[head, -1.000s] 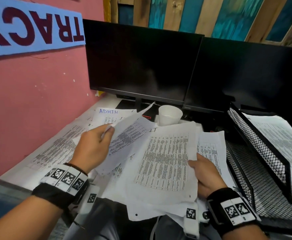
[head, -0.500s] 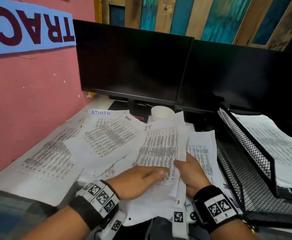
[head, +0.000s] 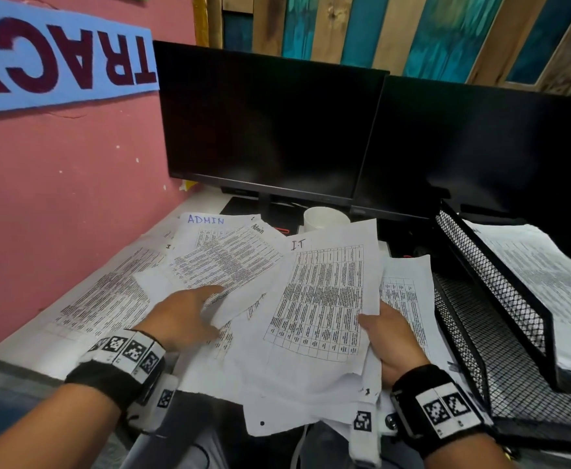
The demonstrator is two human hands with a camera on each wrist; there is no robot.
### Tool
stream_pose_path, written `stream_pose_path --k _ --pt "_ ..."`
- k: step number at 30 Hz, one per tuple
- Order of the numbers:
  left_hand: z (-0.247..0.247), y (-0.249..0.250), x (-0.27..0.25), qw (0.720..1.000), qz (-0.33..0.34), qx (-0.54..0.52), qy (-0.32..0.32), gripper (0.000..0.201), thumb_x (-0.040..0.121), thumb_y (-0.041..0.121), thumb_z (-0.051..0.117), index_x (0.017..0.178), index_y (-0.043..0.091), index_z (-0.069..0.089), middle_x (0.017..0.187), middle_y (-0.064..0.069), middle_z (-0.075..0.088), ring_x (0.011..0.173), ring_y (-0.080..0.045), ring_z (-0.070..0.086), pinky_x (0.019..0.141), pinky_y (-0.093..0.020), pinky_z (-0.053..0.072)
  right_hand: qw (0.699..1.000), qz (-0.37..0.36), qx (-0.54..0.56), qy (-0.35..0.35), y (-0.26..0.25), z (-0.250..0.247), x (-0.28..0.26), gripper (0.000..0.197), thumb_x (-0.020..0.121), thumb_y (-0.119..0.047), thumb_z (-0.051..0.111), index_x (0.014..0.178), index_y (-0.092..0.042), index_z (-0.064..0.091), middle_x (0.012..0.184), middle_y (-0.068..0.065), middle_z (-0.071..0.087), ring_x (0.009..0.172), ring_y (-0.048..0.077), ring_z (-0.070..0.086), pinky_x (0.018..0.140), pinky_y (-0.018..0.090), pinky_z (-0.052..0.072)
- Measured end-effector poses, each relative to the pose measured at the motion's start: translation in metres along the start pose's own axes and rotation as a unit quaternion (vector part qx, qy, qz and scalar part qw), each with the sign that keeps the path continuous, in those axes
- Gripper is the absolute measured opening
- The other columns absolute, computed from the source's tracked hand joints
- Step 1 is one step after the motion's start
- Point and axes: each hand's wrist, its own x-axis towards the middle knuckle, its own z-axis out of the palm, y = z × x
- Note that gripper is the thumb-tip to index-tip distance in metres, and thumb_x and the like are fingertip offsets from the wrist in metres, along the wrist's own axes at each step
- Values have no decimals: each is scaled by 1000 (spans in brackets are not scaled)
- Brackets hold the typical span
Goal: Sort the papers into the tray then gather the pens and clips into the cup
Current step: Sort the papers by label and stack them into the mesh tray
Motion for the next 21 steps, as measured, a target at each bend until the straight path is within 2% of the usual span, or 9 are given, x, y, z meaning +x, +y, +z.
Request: stream_pose_path --k 3,6,7,10,12,14,16,19,21 --pt "1 -1 0 997 -8 -24 77 55 92 11 62 138 42 65 120 11 73 93 -9 68 69 -21 51 1000 3 2 -10 -4 0 -4 36 103 9 42 120 -8 69 107 19 77 94 37 73 74 41 61" --pt "-2 -7 1 986 -6 -58 153 43 98 6 57 100 44 77 86 13 75 73 -10 64 57 -22 43 1000 6 -5 -18 -9 -1 -9 36 103 9 42 115 -10 70 102 16 76 85 30 73 59 30 59" --pt "-4 -7 1 982 -8 -75 174 41 100 7 57 96 42 79 79 12 73 70 -12 63 57 -25 42 1000 5 -8 -17 -10 -1 -10 36 103 9 42 113 -11 70 99 14 76 81 27 72 54 27 57" --pt "-18 -4 -4 958 -21 -128 255 29 106 11 54 117 18 79 73 6 64 65 -13 57 56 -27 38 1000 11 -5 -9 -11 -3 -11 32 104 7 43 118 -7 68 100 15 74 81 28 70 55 29 56" --pt "-26 0 -7 942 -12 -150 301 30 108 12 50 124 10 76 72 -4 63 60 -10 50 52 -26 33 1000 16 6 -7 -11 -4 -11 32 105 6 41 121 -5 66 102 16 73 82 29 69 49 26 55" --pt "-32 11 -13 929 10 -171 329 32 108 14 50 130 14 74 74 -7 65 58 -10 51 52 -25 34 999 23 26 -9 -11 -4 -13 32 106 6 40 119 -7 67 102 15 73 82 28 70 44 24 55" --pt "-32 27 -20 926 40 -185 327 34 108 16 52 135 20 72 69 3 66 52 -12 50 51 -24 35 999 27 43 -13 -11 -2 -14 35 107 7 40 116 -12 68 101 13 75 82 29 72 46 27 57" --pt "-25 57 -30 924 85 -204 313 35 108 14 53 135 26 72 66 13 64 43 -4 50 46 -16 33 997 34 59 -19 -12 4 -14 37 107 8 39 111 -16 68 100 14 75 81 30 72 47 31 60" --pt "-16 75 -35 927 121 -207 287 39 108 14 54 137 35 68 70 13 68 44 2 53 44 -15 35 997 36 69 -17 -13 8 -15 36 107 6 40 112 -15 68 102 15 75 84 32 73 55 36 62"
